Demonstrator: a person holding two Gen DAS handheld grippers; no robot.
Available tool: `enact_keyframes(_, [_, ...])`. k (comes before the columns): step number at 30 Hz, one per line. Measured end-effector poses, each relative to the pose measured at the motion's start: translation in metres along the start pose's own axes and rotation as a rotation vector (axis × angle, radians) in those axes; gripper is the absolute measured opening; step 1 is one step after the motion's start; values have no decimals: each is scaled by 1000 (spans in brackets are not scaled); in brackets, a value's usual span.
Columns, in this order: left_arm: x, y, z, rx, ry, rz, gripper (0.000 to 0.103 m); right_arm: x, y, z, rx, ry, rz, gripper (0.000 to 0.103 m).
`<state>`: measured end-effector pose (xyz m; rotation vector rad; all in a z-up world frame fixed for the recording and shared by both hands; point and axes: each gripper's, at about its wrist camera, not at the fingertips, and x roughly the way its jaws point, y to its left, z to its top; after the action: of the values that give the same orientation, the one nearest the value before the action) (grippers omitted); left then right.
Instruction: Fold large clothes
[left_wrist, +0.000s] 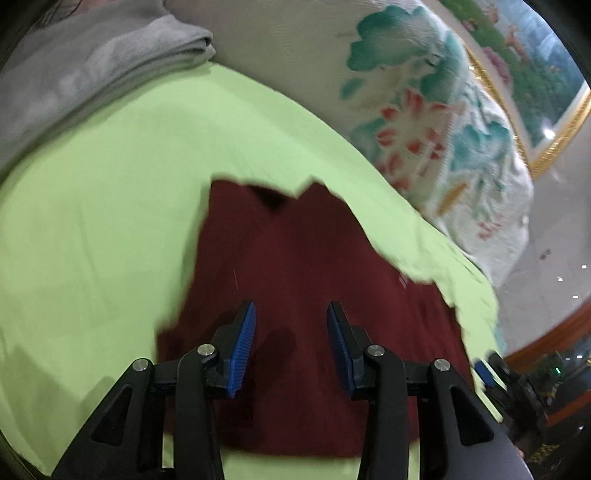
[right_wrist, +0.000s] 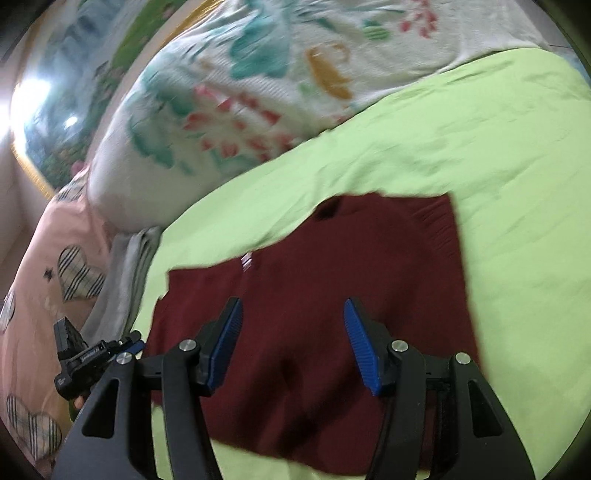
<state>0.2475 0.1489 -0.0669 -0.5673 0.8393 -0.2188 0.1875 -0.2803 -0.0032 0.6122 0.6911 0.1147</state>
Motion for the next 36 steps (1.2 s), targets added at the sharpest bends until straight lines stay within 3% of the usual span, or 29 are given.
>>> enact_keyframes(1, [-5, -2, -10, 3, 5, -14, 41, -1, 4, -5, -5, 6, 12, 55])
enact_keyframes(2, [-10, -4, -21, 4, 12, -22, 41, -1, 9, -12, -9, 12, 28, 44])
enact_keyframes(4, [-22, -7, -42, 16, 16, -23, 42, 1, 19, -23, -22, 34, 38, 32])
enact_keyframes(8, [-42, -8, -78, 55, 23, -5, 50, 5, 34, -45, -33, 53, 51, 26])
enact_keyframes(11, [-42, 1, -99, 15, 60, -27, 57, 10, 42, -58, -46, 74, 62, 24])
enact_keyframes(16, [-25, 20, -99, -85, 89, -30, 57, 24, 55, -65, -68, 115, 67, 23])
enact_keyframes(19, [-18, 25, -93, -134, 69, -46, 65, 31, 63, -61, -83, 118, 70, 23])
enact_keyframes(24, [-2, 25, -79, -163, 46, -46, 70, 48, 70, -51, -88, 125, 53, 22])
enact_keyframes(32, [11, 32, -58, -246, 17, -70, 72, 65, 78, -41, -102, 130, 33, 22])
enact_keyframes(36, [16, 28, -52, -237, 5, -52, 73, 102, 68, -48, -76, 212, -14, 20])
